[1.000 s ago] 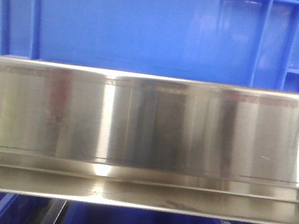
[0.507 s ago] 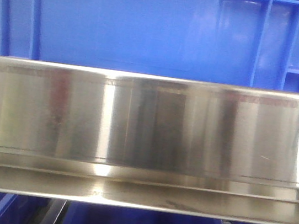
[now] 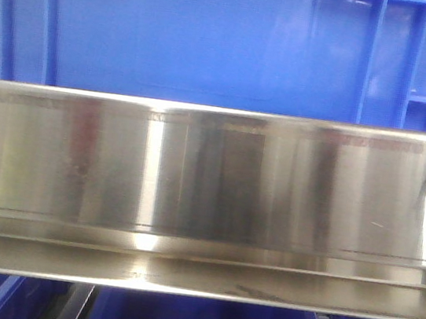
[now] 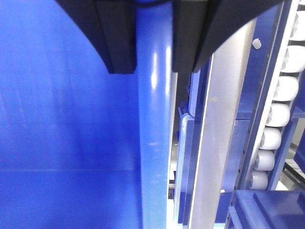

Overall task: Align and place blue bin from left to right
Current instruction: 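Close both grippers on the blue bin's side walls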

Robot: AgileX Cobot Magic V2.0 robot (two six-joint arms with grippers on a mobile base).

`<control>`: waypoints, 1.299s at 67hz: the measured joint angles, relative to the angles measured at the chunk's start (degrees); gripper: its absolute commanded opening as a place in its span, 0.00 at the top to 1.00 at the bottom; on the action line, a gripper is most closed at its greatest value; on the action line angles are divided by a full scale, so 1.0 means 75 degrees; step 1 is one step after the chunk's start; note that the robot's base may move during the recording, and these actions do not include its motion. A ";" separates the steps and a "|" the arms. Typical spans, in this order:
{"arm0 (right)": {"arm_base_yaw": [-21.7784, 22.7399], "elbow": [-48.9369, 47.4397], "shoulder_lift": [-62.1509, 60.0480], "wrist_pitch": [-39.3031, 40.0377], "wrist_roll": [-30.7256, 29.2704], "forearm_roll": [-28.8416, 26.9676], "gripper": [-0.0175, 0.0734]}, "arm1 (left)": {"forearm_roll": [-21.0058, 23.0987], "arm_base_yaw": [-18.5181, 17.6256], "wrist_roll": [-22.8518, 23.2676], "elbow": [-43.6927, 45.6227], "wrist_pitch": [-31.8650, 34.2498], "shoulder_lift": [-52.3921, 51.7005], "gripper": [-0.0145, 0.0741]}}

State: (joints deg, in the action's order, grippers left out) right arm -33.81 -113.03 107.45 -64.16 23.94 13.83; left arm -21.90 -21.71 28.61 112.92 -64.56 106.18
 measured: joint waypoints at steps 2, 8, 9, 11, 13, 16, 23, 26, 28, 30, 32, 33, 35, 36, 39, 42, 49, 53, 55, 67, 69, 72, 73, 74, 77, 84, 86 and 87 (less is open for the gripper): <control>0.0000 0.0000 0.0000 0.0000 0.0000 0.0000 0.88 | 0.0000 0.0000 0.0000 0.0000 0.0000 0.0000 0.96; 0.0000 0.0000 0.0000 0.0012 0.0000 0.0000 0.88 | 0.0000 0.0000 0.0000 0.0000 0.0000 0.0000 0.96; 0.0000 0.0000 0.0000 0.0012 0.0000 0.0000 0.88 | 0.0000 0.0000 0.0000 0.0000 0.0000 0.0000 0.96; 0.0000 0.0000 0.0000 0.0017 0.0000 0.0000 0.88 | 0.0000 0.0000 0.0000 0.0000 0.0000 0.0000 0.96; 0.0000 0.0000 0.0000 0.0017 0.0000 0.0000 0.88 | 0.0000 0.0000 0.0000 0.0000 0.0000 0.0000 0.96; 0.0000 0.0000 0.0000 0.0017 0.0000 0.0000 0.88 | 0.0000 0.0000 0.0000 0.0000 0.0000 0.0000 0.96; 0.0000 0.0000 0.0000 0.0017 0.0000 -0.0013 0.88 | 0.0000 0.0000 0.0000 0.0000 0.0000 0.0000 0.96; 0.0000 0.0000 0.0000 0.0030 0.0000 -0.0013 0.88 | 0.0000 0.0000 0.0000 0.0000 0.0000 0.0000 0.96; 0.0000 -0.0015 0.0000 0.0029 0.0000 -0.0013 0.88 | 0.0000 0.0000 0.0000 0.0000 0.0000 0.0000 0.96; 0.0000 -0.0031 0.0000 0.0014 0.0000 -0.0013 0.88 | 0.0000 0.0000 0.0000 0.0019 -0.0017 0.0000 0.96; 0.0000 -0.0067 0.0000 -0.0020 0.0000 -0.0030 0.88 | 0.0000 0.0000 0.0000 0.0038 -0.0038 0.0000 0.96; 0.0000 -0.0087 0.0000 -0.0040 0.0000 -0.0030 0.88 | 0.0015 0.0000 0.0000 0.0059 -0.0071 0.0000 0.96; 0.0000 -0.0145 0.0015 -0.0074 0.0000 -0.0030 0.88 | 0.0031 0.0000 0.0000 0.0089 -0.0113 0.0000 0.96; 0.0000 -0.0162 0.0015 -0.0110 0.0000 -0.0045 0.88 | 0.0032 0.0000 0.0000 0.0106 -0.0133 0.0000 0.96; 0.0000 -0.0258 0.0064 -0.0188 0.0000 -0.0063 0.88 | 0.0064 0.0000 0.0000 0.0169 -0.0255 0.0016 0.96; 0.0000 -0.0371 0.0079 -0.0293 0.0000 -0.0112 0.88 | 0.0065 0.0000 0.0000 0.0220 -0.0372 0.0016 0.96; 0.0000 -0.0665 0.0140 -0.0678 0.0000 -0.0215 0.88 | 0.0120 0.0000 0.0000 0.0429 -0.0618 0.0016 0.96; 0.0000 -0.0865 0.0139 -0.0855 0.0000 -0.0232 0.88 | 0.0133 0.0000 0.0000 0.0541 -0.0690 0.0016 0.96; 0.0000 -0.0953 0.0139 -0.0900 0.0000 -0.0232 0.88 | 0.0133 0.0000 0.0000 0.0599 -0.0724 0.0016 0.96; 0.0000 -0.1398 0.0139 -0.1039 0.0044 -0.0232 0.88 | 0.0182 0.0000 0.0000 0.0768 -0.0788 -0.0105 0.96; 0.0000 -0.1432 0.0119 -0.1039 0.0074 -0.0219 0.88 | 0.0182 0.0000 0.0000 0.0768 -0.0788 -0.0136 0.96; 0.0000 -0.1432 0.0081 -0.1039 0.0122 -0.0219 0.88 | 0.0182 0.0000 0.0000 0.0768 -0.0788 -0.0207 0.96; 0.0000 -0.1432 0.0065 -0.1039 0.0139 -0.0219 0.88 | 0.0182 0.0000 0.0000 0.0768 -0.0788 -0.0240 0.96; -0.0017 -0.1449 0.0049 -0.1053 0.0140 -0.0219 0.88 | 0.0182 0.0000 0.0000 0.0768 -0.0802 -0.0265 0.96; -0.0038 -0.1449 -0.0006 -0.1053 0.0157 -0.0231 0.88 | 0.0182 0.0000 0.0000 0.0768 -0.0818 -0.0327 0.96; -0.0134 -0.1449 -0.0169 -0.1068 0.0188 -0.0215 0.88 | 0.0168 0.0000 0.0000 0.0781 -0.0892 -0.0513 0.96; -0.0174 -0.1449 -0.0216 -0.1085 0.0188 -0.0200 0.88 | 0.0168 0.0000 0.0000 0.0781 -0.0928 -0.0558 0.96; -0.0176 -0.1449 -0.0240 -0.1085 0.0188 -0.0200 0.88 | 0.0168 0.0000 0.0000 0.0781 -0.0926 -0.0582 0.96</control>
State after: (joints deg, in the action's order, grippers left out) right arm -35.13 -123.90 105.65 -72.30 25.35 12.33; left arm -20.63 -21.71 28.61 118.77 -71.50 101.82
